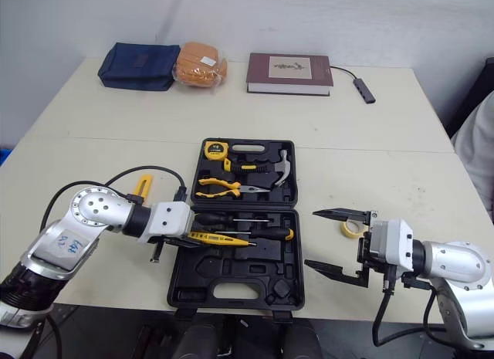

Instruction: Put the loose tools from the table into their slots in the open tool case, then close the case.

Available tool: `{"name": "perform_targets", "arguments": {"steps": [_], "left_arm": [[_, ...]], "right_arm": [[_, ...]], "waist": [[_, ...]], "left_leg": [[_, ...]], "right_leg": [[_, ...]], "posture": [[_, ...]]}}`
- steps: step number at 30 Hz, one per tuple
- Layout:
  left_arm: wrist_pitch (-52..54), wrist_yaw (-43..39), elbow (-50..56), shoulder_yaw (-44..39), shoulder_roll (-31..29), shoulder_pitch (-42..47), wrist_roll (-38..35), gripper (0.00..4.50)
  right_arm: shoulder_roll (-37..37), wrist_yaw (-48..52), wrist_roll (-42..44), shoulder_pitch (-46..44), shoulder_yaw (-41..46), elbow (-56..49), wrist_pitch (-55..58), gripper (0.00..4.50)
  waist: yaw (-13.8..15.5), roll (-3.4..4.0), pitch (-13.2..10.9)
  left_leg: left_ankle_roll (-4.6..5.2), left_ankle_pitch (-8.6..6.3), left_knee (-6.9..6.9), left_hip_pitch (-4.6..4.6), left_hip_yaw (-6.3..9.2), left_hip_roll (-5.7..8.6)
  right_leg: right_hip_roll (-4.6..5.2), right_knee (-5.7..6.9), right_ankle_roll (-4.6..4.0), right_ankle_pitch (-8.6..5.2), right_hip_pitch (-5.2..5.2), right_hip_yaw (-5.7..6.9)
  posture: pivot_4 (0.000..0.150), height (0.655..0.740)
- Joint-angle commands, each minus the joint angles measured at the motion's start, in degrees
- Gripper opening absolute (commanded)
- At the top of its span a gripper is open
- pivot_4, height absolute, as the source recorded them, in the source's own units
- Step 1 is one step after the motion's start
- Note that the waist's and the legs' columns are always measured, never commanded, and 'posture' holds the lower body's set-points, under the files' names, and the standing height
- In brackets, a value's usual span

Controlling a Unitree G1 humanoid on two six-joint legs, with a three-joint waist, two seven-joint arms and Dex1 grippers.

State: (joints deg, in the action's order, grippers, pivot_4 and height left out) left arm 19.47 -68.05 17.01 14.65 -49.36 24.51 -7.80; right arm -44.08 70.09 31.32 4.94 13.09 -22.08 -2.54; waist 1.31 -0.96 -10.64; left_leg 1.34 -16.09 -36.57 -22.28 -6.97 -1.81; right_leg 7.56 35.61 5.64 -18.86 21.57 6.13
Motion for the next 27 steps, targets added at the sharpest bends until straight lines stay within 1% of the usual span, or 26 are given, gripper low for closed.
{"name": "perform_targets", "arguments": {"steps": [1, 6, 11, 13, 16, 17, 18, 20, 22, 25, 27], "left_arm": [[0.2, -0.1, 0.1, 0.9, -0.8, 0.3, 1.8, 0.37], [0.1, 0.0, 0.0, 1.1, -0.9, -0.1, 3.1, 0.37], [0.1, -0.2, -0.2, 0.8, -0.4, -0.8, 2.3, 0.37], [-0.3, 0.2, -0.3, 0.5, -0.1, -1.1, 2.0, 1.38], [-3.5, -0.4, -0.4, -0.1, 0.6, -1.3, 1.1, 2.57], [-4.5, 0.0, -0.5, -0.6, 1.1, -1.4, 0.8, 3.05], [-5.0, -0.1, 0.1, -2.3, 1.8, -1.4, -1.3, 3.44], [-5.9, -2.2, 1.4, -5.0, 2.2, -1.6, -5.7, 3.44], [-7.8, -3.6, 1.2, -7.0, 1.3, -2.4, -7.4, 3.44], [-10.5, -3.2, -0.9, -10.2, 2.0, -3.5, -9.6, 3.44], [-10.9, -1.7, -2.4, -12.2, 3.9, -3.7, -11.5, 3.44]], "right_arm": [[0.1, -0.3, -0.1, -0.2, -0.1, -0.6, -0.8, 4.5], [0.0, -0.6, 0.0, -0.5, -0.4, -0.7, -0.7, 4.5], [0.1, -0.9, -0.1, -0.7, -0.9, -0.6, -0.7, 4.5], [0.1, -0.9, -0.2, -0.8, -1.1, -0.6, -0.7, 4.5], [0.2, -1.0, -0.2, -0.9, -1.3, -0.6, -0.6, 4.5], [0.2, -1.0, -0.2, -0.9, -1.3, -0.6, -0.6, 4.5], [0.2, -1.1, -0.1, -0.9, -1.3, -0.6, -0.6, 4.5], [0.2, -1.0, -0.1, -0.8, -1.3, -0.6, -0.6, 4.5], [0.3, -1.0, -0.2, -0.8, -1.4, -0.4, -0.7, 4.5], [0.5, -1.0, -0.4, -1.2, -1.9, 0.0, -0.7, 4.5], [0.7, -1.0, -0.4, -1.4, -2.3, 0.1, -0.6, 4.5]], "waist": [[0.0, 0.0, 0.0], [0.0, 0.0, 0.0], [0.0, 0.0, 0.0], [-0.1, 0.0, 0.0], [0.0, 0.0, 0.0], [0.0, 0.0, 0.0], [0.0, 0.0, 0.0], [0.0, -0.01, 0.0], [-0.1, 0.0, 0.0], [-0.2, 0.0, 0.0], [-0.2, 0.0, 0.0]], "left_leg": [[0.0, 0.0, -0.03, -0.01, 0.0, 0.0], [0.05, -0.04, -0.21, -0.05, 0.01, -0.02], [0.11, -0.13, -0.43, -0.08, 0.02, -0.1], [0.11, -0.14, -0.44, -0.08, 0.02, -0.1], [0.11, -0.14, -0.46, -0.08, 0.02, -0.1], [0.11, -0.14, -0.47, -0.09, 0.02, -0.1], [0.13, -0.15, -0.49, -0.09, 0.02, -0.1], [0.14, -0.16, -0.52, -0.12, 0.03, -0.11], [0.13, -0.16, -0.53, -0.12, 0.03, -0.13], [0.12, -0.16, -0.52, -0.09, 0.03, -0.14], [0.12, -0.16, -0.54, -0.1, 0.03, -0.14]], "right_leg": [[0.0, 0.01, 0.0, 0.0, 0.0, 0.0], [0.01, 0.07, 0.0, 0.0, -0.01, -0.01], [0.05, 0.13, 0.0, 0.0, -0.02, -0.03], [0.05, 0.14, 0.0, 0.0, -0.02, -0.04], [0.05, 0.15, 0.0, 0.0, -0.02, -0.04], [0.06, 0.15, 0.0, 0.0, -0.02, -0.03], [0.08, 0.15, 0.0, 0.0, -0.02, -0.04], [0.09, 0.16, 0.0, 0.0, -0.02, -0.03], [0.1, 0.16, 0.0, 0.0, -0.02, -0.03], [0.09, 0.18, 0.0, 0.0, -0.02, -0.04], [0.08, 0.19, 0.0, 0.0, -0.03, -0.02]], "posture": [[0.15, 0.74], [0.15, 0.74], [0.15, 0.74], [0.15, 0.74], [0.15, 0.74], [0.15, 0.74], [0.15, 0.74], [0.15, 0.74], [0.15, 0.74], [0.15, 0.74], [0.15, 0.74]]}}
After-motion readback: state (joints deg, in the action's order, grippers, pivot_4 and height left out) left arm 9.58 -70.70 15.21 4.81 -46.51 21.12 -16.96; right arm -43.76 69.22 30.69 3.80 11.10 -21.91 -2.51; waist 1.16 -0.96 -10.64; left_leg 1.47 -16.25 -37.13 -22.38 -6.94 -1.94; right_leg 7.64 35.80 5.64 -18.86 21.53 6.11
